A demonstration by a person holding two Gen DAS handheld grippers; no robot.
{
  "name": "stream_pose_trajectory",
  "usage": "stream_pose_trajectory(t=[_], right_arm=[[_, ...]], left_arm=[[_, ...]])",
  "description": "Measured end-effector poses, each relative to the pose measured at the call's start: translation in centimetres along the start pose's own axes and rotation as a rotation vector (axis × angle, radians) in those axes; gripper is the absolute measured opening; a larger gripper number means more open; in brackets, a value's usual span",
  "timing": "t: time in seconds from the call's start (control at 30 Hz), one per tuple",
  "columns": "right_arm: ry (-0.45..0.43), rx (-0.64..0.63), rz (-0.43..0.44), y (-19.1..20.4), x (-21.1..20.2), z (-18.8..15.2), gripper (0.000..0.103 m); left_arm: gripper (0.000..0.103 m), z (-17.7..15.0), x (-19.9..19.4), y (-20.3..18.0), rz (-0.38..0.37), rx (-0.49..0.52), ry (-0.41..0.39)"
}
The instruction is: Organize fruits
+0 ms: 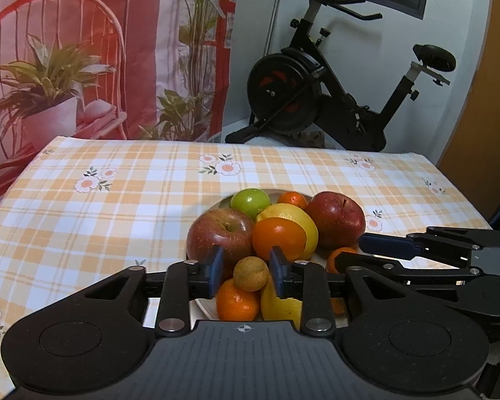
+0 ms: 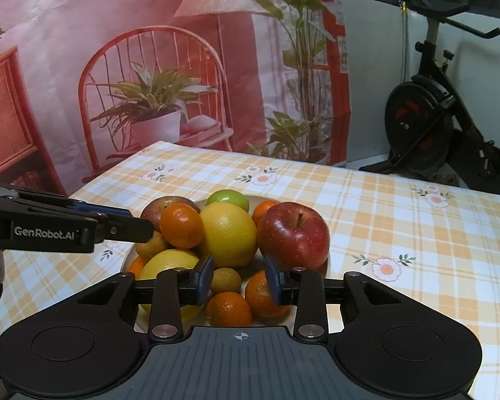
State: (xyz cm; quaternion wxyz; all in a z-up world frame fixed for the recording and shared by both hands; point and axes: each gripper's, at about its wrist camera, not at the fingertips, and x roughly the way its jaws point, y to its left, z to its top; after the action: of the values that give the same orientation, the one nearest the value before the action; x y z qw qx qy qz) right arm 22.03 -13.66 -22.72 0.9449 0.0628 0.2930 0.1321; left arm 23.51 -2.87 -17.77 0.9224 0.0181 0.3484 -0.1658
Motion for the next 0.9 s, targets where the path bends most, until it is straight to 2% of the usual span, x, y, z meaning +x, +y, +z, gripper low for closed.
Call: stream_pose_trajectory(t=[0.1, 0.17, 0.3, 0.4, 0.5, 0.57, 0.77, 0.9], right_arm=[[-0.011, -0.001, -0.018, 0.2, -0.8, 0.1, 0.035], [-0.023, 0.0, -0.033, 0.3, -1.4, 0.1, 0.04], [-0.05, 0.008, -0.054, 0.5, -2.8, 0.3, 0.049], [-0.073, 0.018, -0.069, 0.4, -4.0, 0.4, 0.059], [-0.092, 0.036, -0.08, 0.2, -5.1, 0.5, 0.065], [-0.103, 0.049, -0.083, 0.1, -5.8, 0.5, 0.076], [-0.121, 0.105, -0.065, -0.5, -7.5, 0.4, 0.101], [-0.114, 0.133, -0.059, -0.5, -8.3, 0.3, 0.103]], left_arm=[[0.048, 0.1, -1.0, 0.0, 0.01, -0.003, -0.022], [0.051, 0.3, -1.7, 0.1, 0.017, -0.006, -0.033], [0.069, 0.5, -3.2, 0.3, 0.026, -0.014, -0.064], [0.08, 0.7, -4.3, 0.6, 0.024, -0.029, -0.078], [0.086, 0.7, -5.1, 0.8, 0.025, -0.045, -0.082], [0.09, 0.7, -5.6, 1.0, 0.019, -0.055, -0.087], [0.101, 0.2, -6.5, 1.0, 0.013, -0.056, -0.085], [0.103, -0.1, -7.4, 0.6, 0.024, -0.046, -0.092]])
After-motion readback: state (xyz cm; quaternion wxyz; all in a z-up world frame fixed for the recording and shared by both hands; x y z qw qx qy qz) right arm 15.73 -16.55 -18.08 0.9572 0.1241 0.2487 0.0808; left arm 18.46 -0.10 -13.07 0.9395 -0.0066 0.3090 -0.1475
